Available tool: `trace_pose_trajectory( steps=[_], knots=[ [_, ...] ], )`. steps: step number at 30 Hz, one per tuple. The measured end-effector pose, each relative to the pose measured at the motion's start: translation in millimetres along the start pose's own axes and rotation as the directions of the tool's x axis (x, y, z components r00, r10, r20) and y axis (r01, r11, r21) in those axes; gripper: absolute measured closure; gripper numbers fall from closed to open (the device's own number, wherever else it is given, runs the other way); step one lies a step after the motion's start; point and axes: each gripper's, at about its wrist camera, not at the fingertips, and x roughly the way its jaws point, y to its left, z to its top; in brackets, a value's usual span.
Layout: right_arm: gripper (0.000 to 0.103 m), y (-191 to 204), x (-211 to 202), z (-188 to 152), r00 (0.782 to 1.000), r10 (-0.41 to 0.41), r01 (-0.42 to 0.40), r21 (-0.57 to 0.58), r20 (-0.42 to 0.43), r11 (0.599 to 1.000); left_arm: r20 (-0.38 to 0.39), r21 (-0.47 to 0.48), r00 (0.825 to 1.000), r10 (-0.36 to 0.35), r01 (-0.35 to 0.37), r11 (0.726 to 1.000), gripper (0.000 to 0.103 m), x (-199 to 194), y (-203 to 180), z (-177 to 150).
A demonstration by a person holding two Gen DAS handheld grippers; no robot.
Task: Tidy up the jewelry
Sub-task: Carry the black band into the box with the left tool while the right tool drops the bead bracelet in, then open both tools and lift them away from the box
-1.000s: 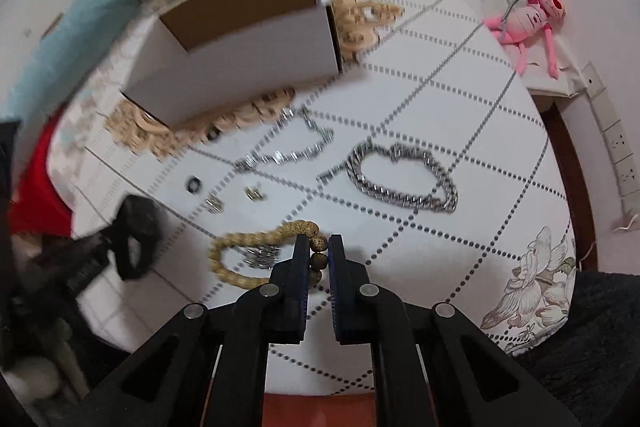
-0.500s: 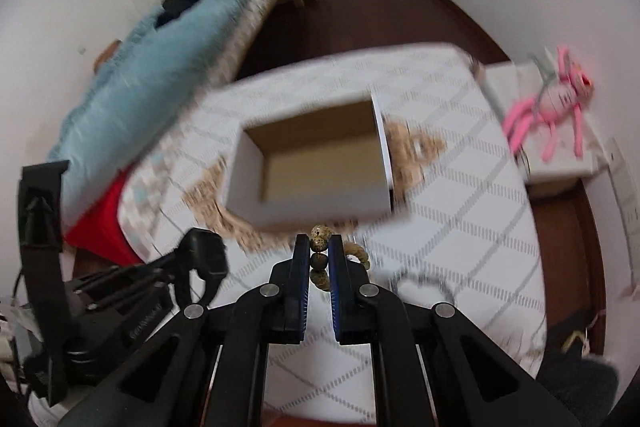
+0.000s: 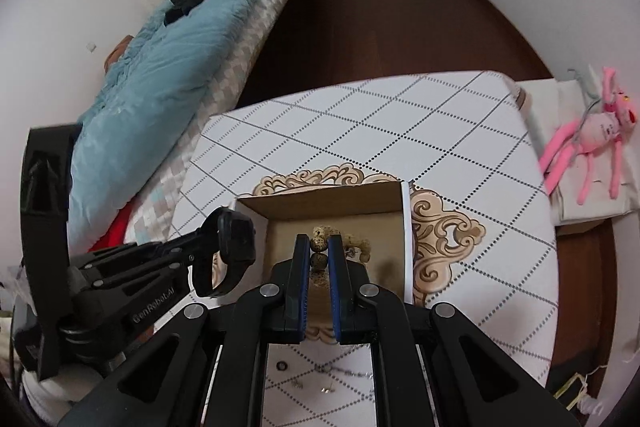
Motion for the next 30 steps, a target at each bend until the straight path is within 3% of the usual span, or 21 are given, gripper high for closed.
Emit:
trace_pose_trajectory(
  steps=[2,4,6,8,10,12,14,16,17,19,22,30],
  knots=[
    [0.093,-5,12,4,0.999,0.017,-0.017,-0.002,-0.034,1.000,-0.033,-0.012,0.999,-0.018,0.017,1.000,0.088,8,3,8],
    [0.093,-7,22,9,0.997,0.027,-0.027,0.002,-0.066,1.000,-0.047,-0.029,0.998,-0.030,0.029,0.999,0.080,10,3,13],
    [0.093,-9,29,11,0.995,0.035,-0.033,0.014,-0.094,0.999,-0.045,-0.029,0.999,-0.023,0.022,0.999,0.046,9,3,17],
    [0.090,-12,31,12,0.994,0.005,-0.003,0.019,-0.106,1.000,-0.015,-0.035,1.000,-0.018,0.018,0.999,0.029,1,3,18],
    [0.059,-15,29,12,0.995,-0.009,0.011,0.023,-0.096,1.000,0.006,-0.036,1.000,0.003,-0.003,0.999,0.021,-6,5,17],
    [0.043,-14,25,9,0.995,-0.068,0.068,-0.002,-0.075,0.998,0.025,-0.040,0.999,0.028,-0.027,0.999,0.003,-10,8,14],
    [0.039,-12,20,4,0.987,-0.152,0.151,-0.033,-0.058,0.988,0.053,-0.050,0.997,0.060,-0.057,0.997,0.001,-13,12,6],
    [0.013,-12,20,-6,0.974,-0.223,0.220,-0.057,-0.043,0.974,0.072,-0.067,0.994,0.086,-0.081,0.994,0.001,-13,16,-4],
    [0.008,-11,22,-9,0.965,-0.261,0.258,-0.068,-0.041,0.964,0.081,-0.076,0.992,0.097,-0.091,0.993,0.000,-12,18,-12],
    [0.007,-10,27,-19,0.944,-0.329,0.324,-0.102,-0.033,0.941,0.100,-0.086,0.986,0.133,-0.124,0.988,0.000,-8,20,-25],
    [0.001,-10,35,-31,0.930,-0.366,0.359,-0.122,-0.037,0.925,0.123,-0.078,0.977,0.176,-0.168,0.983,0.000,-2,20,-40],
    [0.001,-10,38,-48,0.915,-0.402,0.396,-0.130,-0.019,0.909,0.110,-0.091,0.975,0.195,-0.185,0.978,0.000,8,19,-62]
  ],
)
